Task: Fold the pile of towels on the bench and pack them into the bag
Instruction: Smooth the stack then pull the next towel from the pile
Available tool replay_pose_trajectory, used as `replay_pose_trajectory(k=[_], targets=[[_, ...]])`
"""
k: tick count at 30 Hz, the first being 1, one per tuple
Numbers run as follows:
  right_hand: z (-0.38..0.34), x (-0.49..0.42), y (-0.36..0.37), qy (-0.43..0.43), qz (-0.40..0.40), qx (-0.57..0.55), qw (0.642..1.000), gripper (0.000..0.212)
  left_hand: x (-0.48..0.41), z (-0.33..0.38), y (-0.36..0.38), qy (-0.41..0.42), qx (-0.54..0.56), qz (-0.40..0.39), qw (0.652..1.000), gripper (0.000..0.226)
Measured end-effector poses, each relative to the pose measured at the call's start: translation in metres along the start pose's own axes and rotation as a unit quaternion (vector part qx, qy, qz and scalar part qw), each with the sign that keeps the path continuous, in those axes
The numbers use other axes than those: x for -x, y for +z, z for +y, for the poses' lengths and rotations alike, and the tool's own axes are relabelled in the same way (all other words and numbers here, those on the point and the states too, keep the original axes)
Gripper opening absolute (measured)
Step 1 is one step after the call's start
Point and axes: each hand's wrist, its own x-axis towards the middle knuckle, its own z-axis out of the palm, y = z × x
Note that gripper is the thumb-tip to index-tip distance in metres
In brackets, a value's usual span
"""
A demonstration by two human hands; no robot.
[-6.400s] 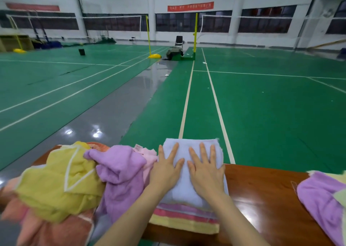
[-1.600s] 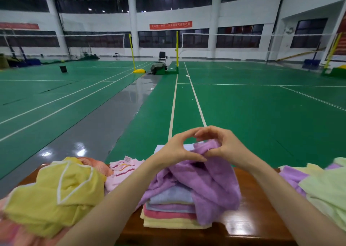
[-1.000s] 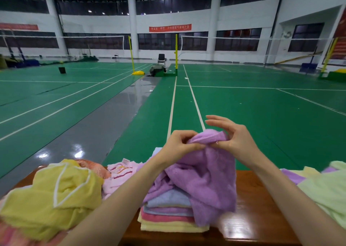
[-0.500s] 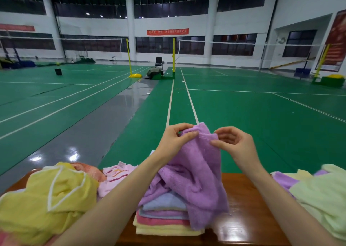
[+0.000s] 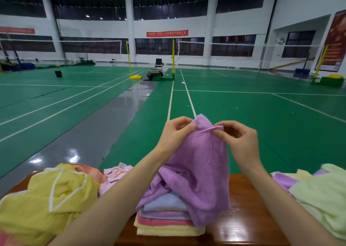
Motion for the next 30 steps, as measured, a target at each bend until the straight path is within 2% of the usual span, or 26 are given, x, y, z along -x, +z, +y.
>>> replay_pose_trajectory(k=[3, 5, 8, 12, 14, 17, 20, 24, 28, 30], targets=[[-0.012, -0.005, 0.003, -0.023, -0.064, -0.044, 0.997, 0.016, -0.003, 0.005, 0.003, -0.002, 0.015, -0.016, 1.000, 0.010], [-0.016, -0.011, 0.006, 0.003, -0.090, -0.076, 0.993, 0.018, -0.002, 0.010, 0.005, 0.009, 0.011, -0.032, 0.999, 0.010], [-0.019, -0.016, 0.010, 0.023, -0.109, -0.059, 0.992, 0.020, -0.001, 0.013, 0.006, 0.010, 0.014, -0.030, 0.999, 0.012], [-0.020, -0.022, 0.010, 0.027, -0.038, -0.025, 0.999, 0.018, -0.005, 0.012, 0.000, 0.003, -0.018, -0.034, 0.999, 0.019], [-0.022, -0.028, 0.008, 0.031, -0.012, -0.012, 0.999, 0.018, -0.004, 0.006, -0.007, 0.016, -0.040, -0.060, 0.997, 0.006], [-0.030, -0.043, 0.005, 0.026, 0.001, -0.016, 1.000, 0.017, -0.001, -0.013, -0.018, 0.078, -0.122, -0.089, 0.986, 0.043], [-0.038, -0.062, 0.003, 0.024, 0.014, -0.020, 0.999, 0.014, 0.000, -0.025, -0.028, 0.115, -0.187, -0.063, 0.974, 0.050], [-0.045, -0.088, -0.001, 0.035, 0.058, -0.044, 0.997, 0.014, -0.003, -0.040, -0.056, 0.081, -0.229, -0.051, 0.969, 0.044], [-0.052, -0.112, -0.014, 0.048, 0.118, -0.055, 0.990, 0.010, -0.005, -0.040, -0.097, 0.004, -0.235, -0.046, 0.971, 0.057], [-0.051, -0.121, -0.020, 0.058, 0.153, -0.060, 0.985, 0.012, -0.007, -0.030, -0.116, -0.022, -0.245, -0.046, 0.968, 0.053]])
